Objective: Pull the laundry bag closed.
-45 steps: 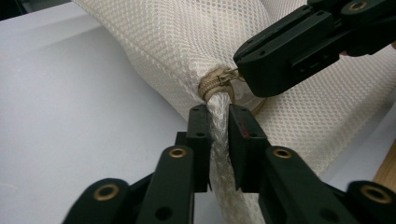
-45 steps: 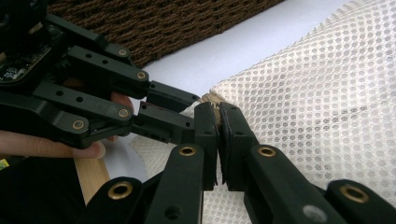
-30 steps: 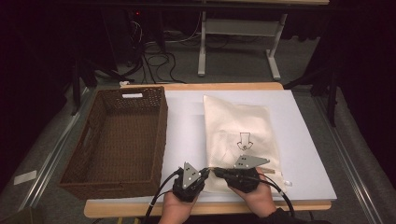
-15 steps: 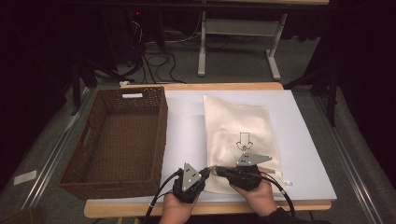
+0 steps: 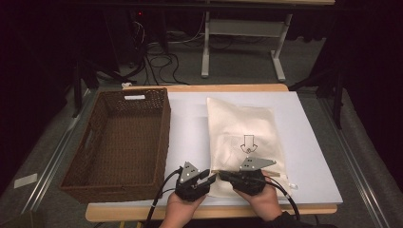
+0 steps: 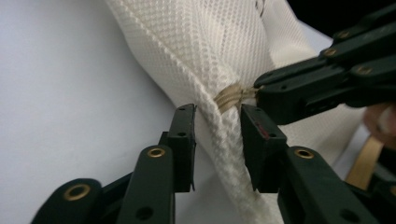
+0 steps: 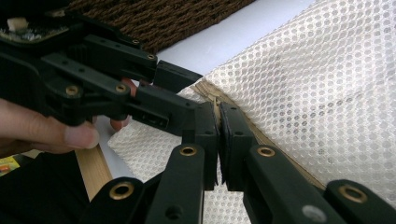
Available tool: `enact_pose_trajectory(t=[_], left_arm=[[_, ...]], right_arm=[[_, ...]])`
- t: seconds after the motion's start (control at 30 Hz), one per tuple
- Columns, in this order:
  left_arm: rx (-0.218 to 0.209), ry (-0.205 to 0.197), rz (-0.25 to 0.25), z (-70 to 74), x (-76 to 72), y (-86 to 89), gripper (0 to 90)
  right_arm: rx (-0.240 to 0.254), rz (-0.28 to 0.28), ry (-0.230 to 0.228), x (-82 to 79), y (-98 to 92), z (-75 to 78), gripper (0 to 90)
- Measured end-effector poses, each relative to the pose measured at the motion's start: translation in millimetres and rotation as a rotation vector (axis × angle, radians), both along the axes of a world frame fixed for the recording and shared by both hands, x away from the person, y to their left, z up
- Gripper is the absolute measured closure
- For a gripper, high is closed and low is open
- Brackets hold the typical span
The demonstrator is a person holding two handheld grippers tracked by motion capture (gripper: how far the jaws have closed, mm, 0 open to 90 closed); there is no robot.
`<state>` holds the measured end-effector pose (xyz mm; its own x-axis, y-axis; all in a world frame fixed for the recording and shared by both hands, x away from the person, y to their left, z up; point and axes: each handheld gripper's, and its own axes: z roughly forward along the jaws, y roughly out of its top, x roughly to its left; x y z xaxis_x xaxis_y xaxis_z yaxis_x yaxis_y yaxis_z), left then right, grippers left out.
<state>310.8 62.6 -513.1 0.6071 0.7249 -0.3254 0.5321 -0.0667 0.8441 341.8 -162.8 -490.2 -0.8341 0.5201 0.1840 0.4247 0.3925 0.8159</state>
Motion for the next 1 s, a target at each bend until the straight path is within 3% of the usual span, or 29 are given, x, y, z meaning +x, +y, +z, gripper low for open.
enact_pose_trajectory(t=[0.1,0.17,0.33,0.73,1.0], left_arm=[[0.007,-0.014,0.000,2.2,-2.1,0.6,81.4],[0.019,-0.012,0.003,4.5,-2.6,-1.1,84.3],[0.036,-0.045,0.008,8.3,-5.2,-1.4,85.7],[0.069,-0.061,0.017,9.3,-6.4,-1.5,85.5],[0.069,-0.070,0.018,11.4,-7.9,-1.4,85.5]], right_arm=[[-0.002,-0.004,0.004,0.6,-0.3,-0.6,88.1],[-0.003,-0.005,0.003,1.4,-0.4,-0.9,88.1],[0.001,-0.021,0.028,4.2,-3.7,-1.9,88.2],[-0.015,-0.016,0.014,4.5,-3.6,-3.2,88.2],[-0.019,-0.019,0.015,4.1,-3.7,-3.2,88.2]])
